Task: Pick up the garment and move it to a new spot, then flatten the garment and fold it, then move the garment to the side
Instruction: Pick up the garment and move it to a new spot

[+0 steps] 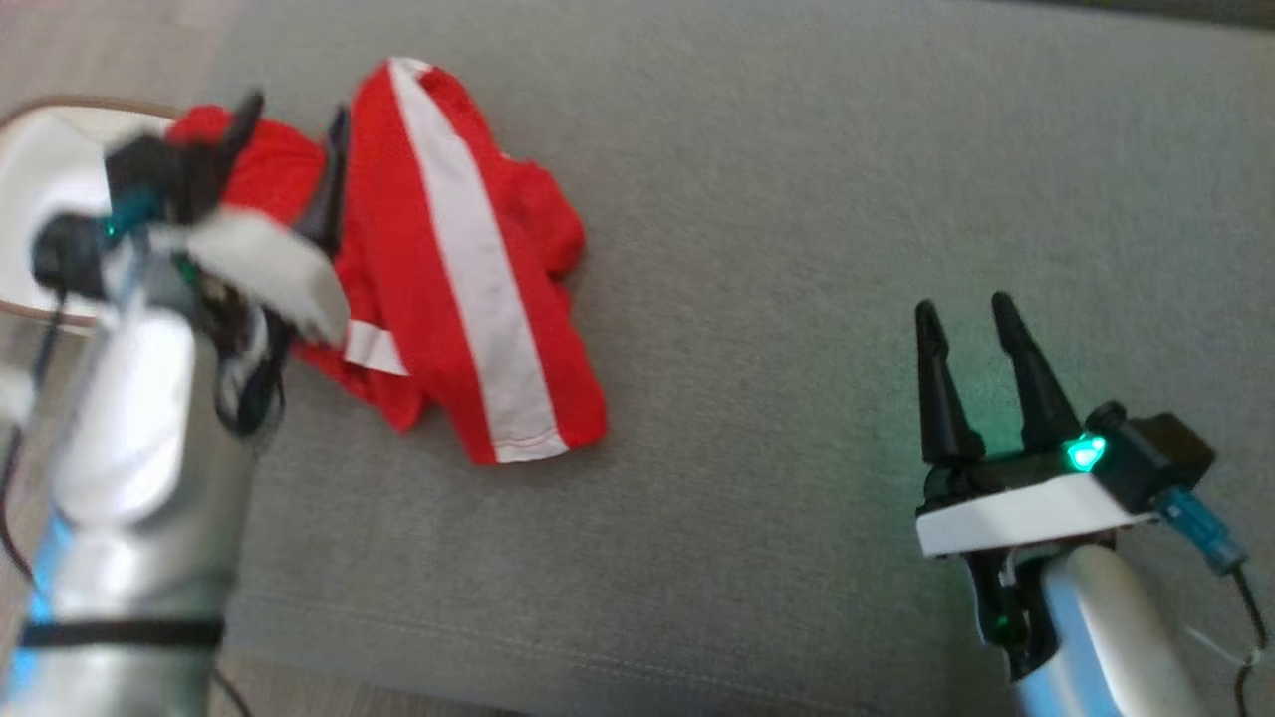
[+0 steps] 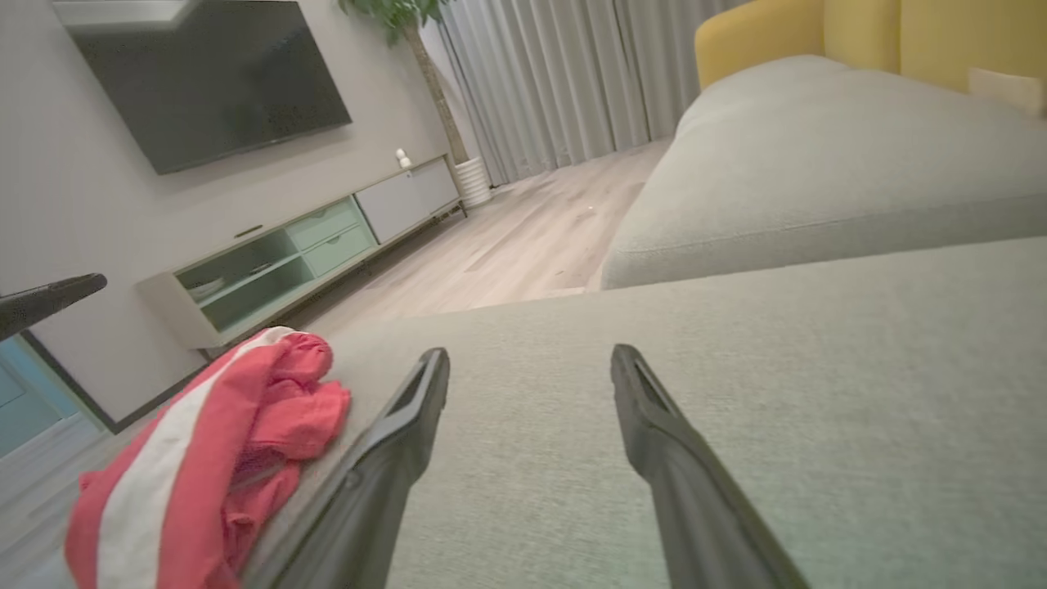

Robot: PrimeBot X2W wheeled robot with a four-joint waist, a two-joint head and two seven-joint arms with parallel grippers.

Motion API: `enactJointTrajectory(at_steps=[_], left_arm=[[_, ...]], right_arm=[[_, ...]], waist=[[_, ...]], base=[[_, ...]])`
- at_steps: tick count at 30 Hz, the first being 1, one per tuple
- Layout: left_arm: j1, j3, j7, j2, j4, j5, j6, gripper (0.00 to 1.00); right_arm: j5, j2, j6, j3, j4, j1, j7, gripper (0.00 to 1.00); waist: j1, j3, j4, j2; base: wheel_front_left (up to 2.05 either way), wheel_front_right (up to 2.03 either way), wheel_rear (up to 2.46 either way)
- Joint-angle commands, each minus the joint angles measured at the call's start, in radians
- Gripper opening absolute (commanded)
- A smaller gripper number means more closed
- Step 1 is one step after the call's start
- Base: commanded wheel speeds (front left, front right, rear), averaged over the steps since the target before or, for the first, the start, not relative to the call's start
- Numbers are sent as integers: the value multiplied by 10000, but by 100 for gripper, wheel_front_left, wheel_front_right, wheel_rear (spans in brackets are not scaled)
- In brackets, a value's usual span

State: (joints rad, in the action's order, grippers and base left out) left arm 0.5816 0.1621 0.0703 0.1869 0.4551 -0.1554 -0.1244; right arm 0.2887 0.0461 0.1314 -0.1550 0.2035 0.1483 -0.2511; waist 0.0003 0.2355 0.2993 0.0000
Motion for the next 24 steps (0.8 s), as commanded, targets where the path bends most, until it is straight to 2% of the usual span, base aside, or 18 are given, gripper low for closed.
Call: enactJointTrajectory(at_steps=[1, 7, 13, 21, 22, 23, 24], left_arm=[[841, -149, -293, 539, 8, -110, -23, 100], [2994, 989, -2068, 1315, 1684, -1332, -58, 100], [4154, 1819, -3482, 2110, 3076, -2389, -61, 100], [4749, 2708, -4436, 2394, 4244, -3254, -62, 100], [4762, 2794, -4479, 2397, 4319, -3357, -62, 88], [4773, 2879, -4481, 2394, 4363, -3464, -62, 30], [4795, 2992, -4380, 2386, 4391, -3728, -62, 0]], right_arm=[[-105, 41, -7, -172, -388, 380, -107, 100], [-143, 41, -7, -96, -638, 763, -107, 100], [-51, 41, -7, -152, -829, 944, -107, 100], [-10, 41, -7, -148, -831, 1029, -107, 100], [-3, 41, -7, -142, -832, 1040, -107, 100], [2, 41, -7, -141, -831, 1051, -107, 100], [5, 41, -7, -149, -824, 1069, -107, 100]], waist=[[-3, 788, -702, 0], [-3, 1501, -1295, 0], [-3, 1983, -1746, 0], [-3, 2232, -1905, 0], [-3, 2243, -1906, 0], [-3, 2252, -1907, 0], [-3, 2256, -1902, 0]], base=[[0, 0, 0], [0, 0, 0], [0, 0, 0], [0, 0, 0], [0, 0, 0], [0, 0, 0], [0, 0, 0]])
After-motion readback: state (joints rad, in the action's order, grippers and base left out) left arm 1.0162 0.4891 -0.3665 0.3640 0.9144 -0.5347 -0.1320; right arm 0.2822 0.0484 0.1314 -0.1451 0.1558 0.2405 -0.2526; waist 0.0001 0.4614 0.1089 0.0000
